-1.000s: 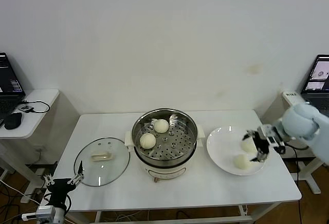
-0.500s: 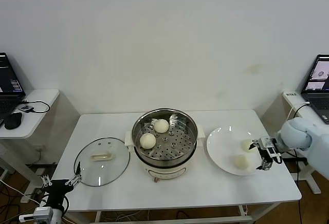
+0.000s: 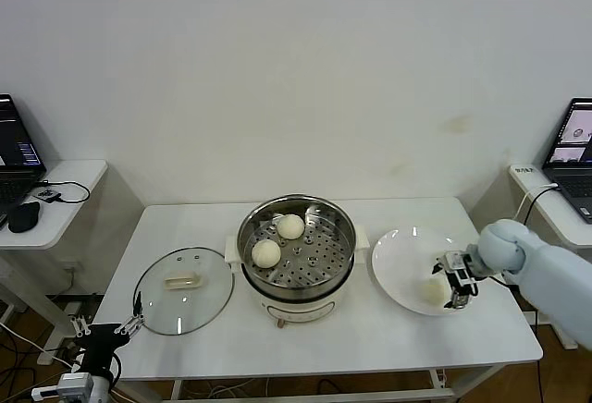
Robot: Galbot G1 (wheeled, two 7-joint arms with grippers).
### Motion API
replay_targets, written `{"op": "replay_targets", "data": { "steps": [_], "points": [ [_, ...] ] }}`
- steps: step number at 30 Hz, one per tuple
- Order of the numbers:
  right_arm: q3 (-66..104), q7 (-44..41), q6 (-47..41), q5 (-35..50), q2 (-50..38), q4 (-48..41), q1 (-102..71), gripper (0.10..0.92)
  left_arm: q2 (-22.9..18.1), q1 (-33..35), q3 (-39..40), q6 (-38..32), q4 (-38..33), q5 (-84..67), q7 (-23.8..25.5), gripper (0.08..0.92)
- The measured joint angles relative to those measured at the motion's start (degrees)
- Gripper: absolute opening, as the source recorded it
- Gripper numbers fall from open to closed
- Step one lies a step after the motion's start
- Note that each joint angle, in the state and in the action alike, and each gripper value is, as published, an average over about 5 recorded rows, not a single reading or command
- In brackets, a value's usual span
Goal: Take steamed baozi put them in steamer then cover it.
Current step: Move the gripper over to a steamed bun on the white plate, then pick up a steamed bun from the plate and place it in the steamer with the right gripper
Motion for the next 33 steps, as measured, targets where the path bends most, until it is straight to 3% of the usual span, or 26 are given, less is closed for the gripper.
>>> {"op": "replay_targets", "data": {
  "steps": [9, 23, 28, 33],
  "points": [
    [0.2, -0.1, -0.1, -0.9, 1.4, -1.7, -0.1, 0.791, 0.0, 0.0, -0.1, 0.0, 0.2, -0.1, 0.0, 0.823],
    [0.7, -0.9, -0.1, -1.5, 2.0, -2.9, -0.4, 0.651, -0.1, 0.0, -0.2, -0.1, 0.2, -0.1, 0.0, 0.823],
    [0.9, -0.9, -0.1, -1.3, 1.8, -2.9, -0.2, 0.56, -0.1, 0.0, -0.3, -0.1, 0.1, -0.1, 0.0, 0.823],
    [0.5, -1.1, -0.4, -0.6, 1.1, -2.1, 0.7, 0.557, 0.0, 0.1, -0.4, -0.1, -0.1, -0.1, 0.0, 0.823]
  ]
}}
